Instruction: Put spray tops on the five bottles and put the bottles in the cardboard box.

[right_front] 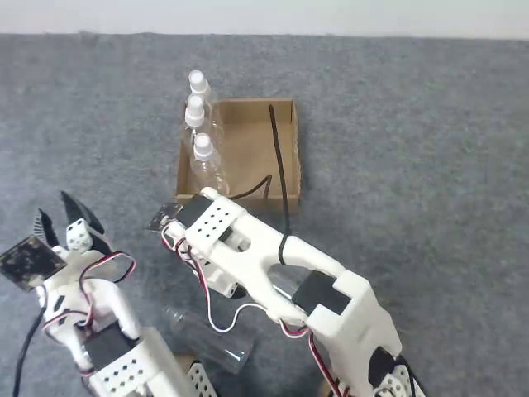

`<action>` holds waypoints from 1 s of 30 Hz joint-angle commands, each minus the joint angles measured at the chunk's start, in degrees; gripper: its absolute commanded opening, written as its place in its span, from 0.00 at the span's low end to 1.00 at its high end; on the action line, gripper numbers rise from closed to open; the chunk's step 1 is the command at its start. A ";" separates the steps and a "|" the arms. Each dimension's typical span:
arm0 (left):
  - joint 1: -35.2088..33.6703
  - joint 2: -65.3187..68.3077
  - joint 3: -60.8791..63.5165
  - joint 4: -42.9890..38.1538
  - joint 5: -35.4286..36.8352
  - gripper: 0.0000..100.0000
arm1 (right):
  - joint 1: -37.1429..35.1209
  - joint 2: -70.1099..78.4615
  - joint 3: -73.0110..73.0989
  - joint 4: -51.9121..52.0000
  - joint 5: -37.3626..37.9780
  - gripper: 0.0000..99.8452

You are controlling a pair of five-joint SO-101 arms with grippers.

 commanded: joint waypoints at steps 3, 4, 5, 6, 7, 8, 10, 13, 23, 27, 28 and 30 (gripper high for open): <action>0.09 -0.97 -0.13 -1.93 0.26 0.14 | -0.48 -2.86 -2.81 0.66 -0.35 0.23; 0.09 -0.97 -0.13 -1.93 0.26 0.14 | -0.48 -2.86 -2.81 0.66 -0.35 0.22; 0.09 -0.97 -0.13 -1.93 0.26 0.14 | -0.48 -2.86 -2.81 0.66 -0.35 0.21; 0.09 -0.97 -0.13 -1.93 0.26 0.14 | -0.48 -2.86 -2.81 0.66 -0.26 0.19; 0.09 -0.97 -0.13 -1.93 0.26 0.14 | -0.48 -2.86 -2.81 0.66 -0.26 0.17; 0.09 -0.97 -0.13 -1.93 0.26 0.14 | -0.48 -2.86 -2.81 0.66 -0.26 0.15; 0.09 -0.97 -0.13 -1.93 0.26 0.14 | -0.48 -2.86 -2.81 0.75 -0.26 0.11; 0.09 -0.97 -0.13 -1.93 0.26 0.14 | -0.48 -4.09 -2.81 1.27 -0.26 0.09; 0.09 -0.97 -0.13 -1.93 0.26 0.14 | 3.82 -17.10 0.79 3.47 2.55 0.09; 0.09 -0.97 -0.13 -1.93 0.26 0.14 | 3.65 -23.52 4.31 3.30 2.55 0.09; 0.09 -0.97 -0.13 -2.02 0.26 0.14 | 3.65 -25.01 5.27 2.59 2.64 0.09; 0.09 -0.97 -0.13 -2.02 0.26 0.14 | 3.74 -27.82 7.65 0.92 2.64 0.09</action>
